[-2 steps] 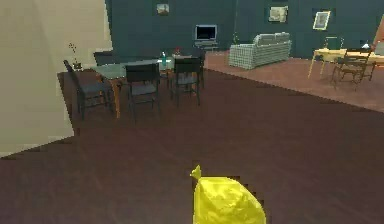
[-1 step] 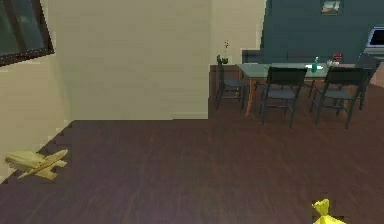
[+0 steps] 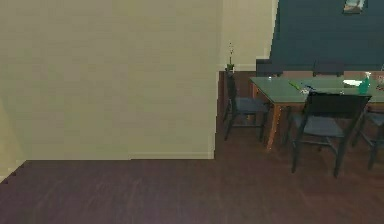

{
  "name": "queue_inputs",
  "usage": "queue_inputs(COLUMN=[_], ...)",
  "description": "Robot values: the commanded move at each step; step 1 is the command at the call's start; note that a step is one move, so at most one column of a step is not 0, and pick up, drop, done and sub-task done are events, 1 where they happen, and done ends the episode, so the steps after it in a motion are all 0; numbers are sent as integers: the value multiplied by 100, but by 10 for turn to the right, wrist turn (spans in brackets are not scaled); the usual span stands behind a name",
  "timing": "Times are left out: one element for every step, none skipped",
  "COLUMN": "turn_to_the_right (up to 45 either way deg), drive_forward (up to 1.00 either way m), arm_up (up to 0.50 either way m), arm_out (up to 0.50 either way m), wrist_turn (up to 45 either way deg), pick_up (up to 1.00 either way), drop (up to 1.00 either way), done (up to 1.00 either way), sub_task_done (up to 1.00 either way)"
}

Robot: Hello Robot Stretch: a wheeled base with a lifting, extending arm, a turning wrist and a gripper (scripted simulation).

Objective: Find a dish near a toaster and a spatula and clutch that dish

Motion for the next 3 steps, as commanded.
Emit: queue_inputs(turn_to_the_right=[0, 360, 0], drive_forward=[10, 0, 70], arm_up=[0, 0, 0], arm_out=[0, 0, 0], wrist_turn=[0, 0, 0], pick_up=[0, 0, 0], drop=[0, 0, 0], done=[0, 0, 0], sub_task_done=[0, 0, 0])
